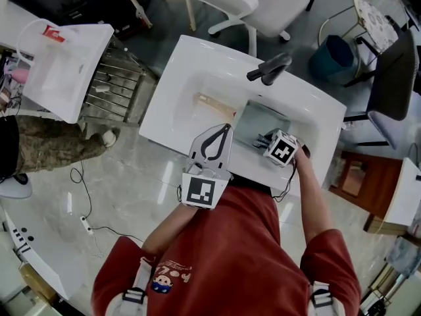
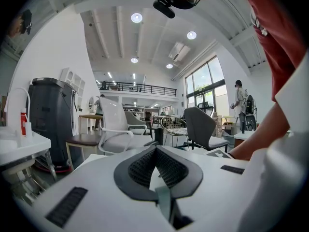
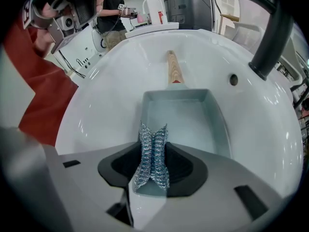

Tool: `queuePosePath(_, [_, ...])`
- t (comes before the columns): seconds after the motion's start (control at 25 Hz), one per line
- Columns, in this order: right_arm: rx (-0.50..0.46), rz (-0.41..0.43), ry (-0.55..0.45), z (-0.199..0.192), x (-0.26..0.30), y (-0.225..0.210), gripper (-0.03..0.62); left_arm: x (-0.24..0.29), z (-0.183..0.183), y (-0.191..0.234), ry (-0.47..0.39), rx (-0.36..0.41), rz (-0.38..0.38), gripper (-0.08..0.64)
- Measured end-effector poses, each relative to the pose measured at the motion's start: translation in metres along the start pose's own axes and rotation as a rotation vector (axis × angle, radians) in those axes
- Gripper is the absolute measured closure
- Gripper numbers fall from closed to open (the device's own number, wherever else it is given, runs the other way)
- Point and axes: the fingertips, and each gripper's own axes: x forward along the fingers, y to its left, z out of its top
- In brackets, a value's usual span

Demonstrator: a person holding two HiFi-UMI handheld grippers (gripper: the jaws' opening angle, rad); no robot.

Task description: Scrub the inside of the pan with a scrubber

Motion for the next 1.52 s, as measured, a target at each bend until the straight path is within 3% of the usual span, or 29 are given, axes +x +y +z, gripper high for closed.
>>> queuePosePath(0.6, [0.01,-0.108,-0.017,-0.001,-0.004,-0.029,0.426,0.003,-0.006,0.004,0.006,-0.006,0.0,0.548])
queuePosePath(1.0, [-0.038,-0.242,-0.026,0.002,-0.013,-0.062,0.426,0.007,-0.004,0.002,0.015,-0.012,0.004,0.548])
queuePosePath(1.4, [-0.132,-0.452,-0.011,0.007,-0.01,-0.102,0.426,0.007,-0.007,0.001,0.025,0.002,0.001,0.548])
queuePosePath(1.52, [-0.155,-0.465,-0.004,0.008,-0.009,-0.104,0.426,0.007,-0.008,0.001,0.026,-0.002,0.004,0.548])
